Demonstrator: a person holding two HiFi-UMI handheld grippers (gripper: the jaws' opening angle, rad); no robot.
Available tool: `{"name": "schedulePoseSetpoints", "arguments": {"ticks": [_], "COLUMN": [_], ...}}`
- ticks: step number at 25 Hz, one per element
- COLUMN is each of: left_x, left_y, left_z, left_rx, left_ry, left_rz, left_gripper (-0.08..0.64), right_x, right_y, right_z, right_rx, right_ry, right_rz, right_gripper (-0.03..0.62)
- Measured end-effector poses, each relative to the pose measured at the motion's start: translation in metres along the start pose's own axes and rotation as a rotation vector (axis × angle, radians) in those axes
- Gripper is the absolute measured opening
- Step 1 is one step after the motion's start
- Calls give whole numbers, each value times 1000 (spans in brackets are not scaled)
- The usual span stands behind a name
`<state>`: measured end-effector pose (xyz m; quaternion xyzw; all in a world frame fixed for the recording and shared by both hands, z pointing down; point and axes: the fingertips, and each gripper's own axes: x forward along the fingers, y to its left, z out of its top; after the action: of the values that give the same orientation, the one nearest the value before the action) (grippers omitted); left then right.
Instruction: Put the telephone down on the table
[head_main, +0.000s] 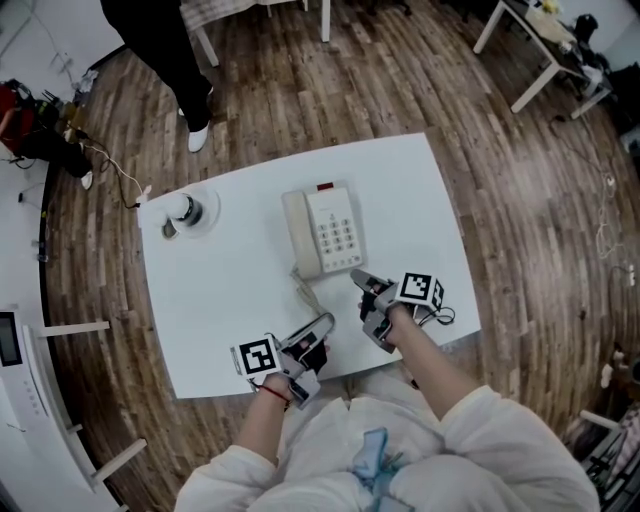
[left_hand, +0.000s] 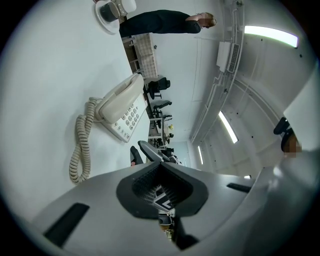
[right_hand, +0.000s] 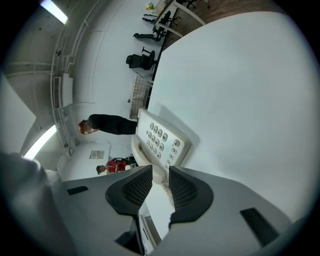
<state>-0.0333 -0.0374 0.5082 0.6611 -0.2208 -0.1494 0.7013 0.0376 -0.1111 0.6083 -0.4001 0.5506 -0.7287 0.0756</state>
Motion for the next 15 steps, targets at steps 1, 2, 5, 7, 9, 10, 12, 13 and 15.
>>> {"name": "schedulePoseSetpoints", "arguments": {"ticks": [1, 2, 5, 7, 9, 10, 12, 13, 15], "left_x": [-1, -3, -9, -12, -15, -16, -17, -18, -19], "left_y": [-2, -4, -9, -14, -19, -21, -25, -26, -30], "left_z": [0, 0, -3, -4, -5, -5, -6, -7, -10], "left_rx": [0, 3, 15, 20, 29, 36, 47, 52, 60], "left_ry": [-4, -7, -8, -6, -5, -4, -2, -2, 2], "left_rz": [-7, -13, -11, -8, -7, -9, -14, -16, -22], "left_gripper": [0, 0, 1, 0, 0, 0, 0, 0, 0], "right_x": [-4, -9, -24, -33, -42, -45, -53, -57, -66], "right_y": [1, 2, 11, 22, 33, 38, 46, 49, 54], "right_z": [1, 2, -2, -5, -10, -14, -24, -29, -40], "right_rx": [-6, -16, -65, -114, -182, -210, -248, -268, -315], "right_ry": [-3, -3, 8, 24, 51, 68, 105, 121, 150], "right_rz": [0, 1, 4, 11, 23, 37, 78, 91, 105], "right_gripper": [122, 123, 122, 123, 123, 123, 122, 122, 123]}}
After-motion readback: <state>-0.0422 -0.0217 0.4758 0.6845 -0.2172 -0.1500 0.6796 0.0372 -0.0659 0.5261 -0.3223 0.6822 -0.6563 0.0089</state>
